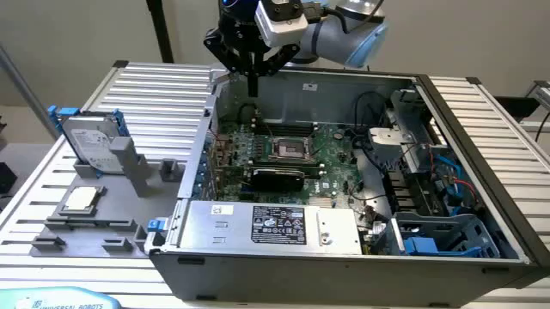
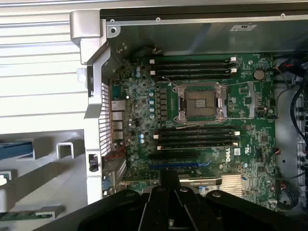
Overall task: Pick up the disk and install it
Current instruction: 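Reach for the disk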
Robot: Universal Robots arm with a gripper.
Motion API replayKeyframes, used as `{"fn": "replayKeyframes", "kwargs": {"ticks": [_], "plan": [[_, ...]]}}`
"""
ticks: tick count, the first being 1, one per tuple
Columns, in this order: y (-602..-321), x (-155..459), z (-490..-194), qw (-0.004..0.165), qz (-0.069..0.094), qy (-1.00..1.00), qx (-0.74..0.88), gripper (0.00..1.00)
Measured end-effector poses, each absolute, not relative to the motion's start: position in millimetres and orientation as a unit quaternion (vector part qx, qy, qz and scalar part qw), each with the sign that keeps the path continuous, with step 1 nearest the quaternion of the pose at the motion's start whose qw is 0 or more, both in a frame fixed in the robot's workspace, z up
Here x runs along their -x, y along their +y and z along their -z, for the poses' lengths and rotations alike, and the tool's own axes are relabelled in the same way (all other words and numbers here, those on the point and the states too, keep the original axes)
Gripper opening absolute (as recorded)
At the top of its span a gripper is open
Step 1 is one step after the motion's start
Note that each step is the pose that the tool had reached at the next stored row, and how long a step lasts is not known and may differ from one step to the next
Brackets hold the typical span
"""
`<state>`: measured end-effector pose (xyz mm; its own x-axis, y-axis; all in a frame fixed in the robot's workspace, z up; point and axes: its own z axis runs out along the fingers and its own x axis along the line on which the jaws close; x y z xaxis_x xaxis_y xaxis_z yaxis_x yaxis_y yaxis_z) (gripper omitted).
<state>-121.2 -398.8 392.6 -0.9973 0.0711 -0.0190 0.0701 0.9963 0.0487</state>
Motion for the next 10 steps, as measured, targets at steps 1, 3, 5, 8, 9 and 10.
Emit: {"fn": "replayKeyframes", "kwargs": {"ticks": [1,3,5,8,9,10], "plan": [[-398.8,121.2,-392.6,0.01,-0.024,0.999,-0.035,0.11],[-398.8,121.2,-392.6,0.01,-0.024,0.999,-0.035,0.11],[-398.8,121.2,-392.6,0.01,-0.024,0.999,-0.035,0.11],[-398.8,121.2,-392.6,0.01,-0.024,0.999,-0.035,0.11],[-398.8,121.2,-392.6,0.01,-0.024,0.999,-0.035,0.11],[-398.8,121.2,-392.6,0.01,-0.024,0.999,-0.035,0.11]]}}
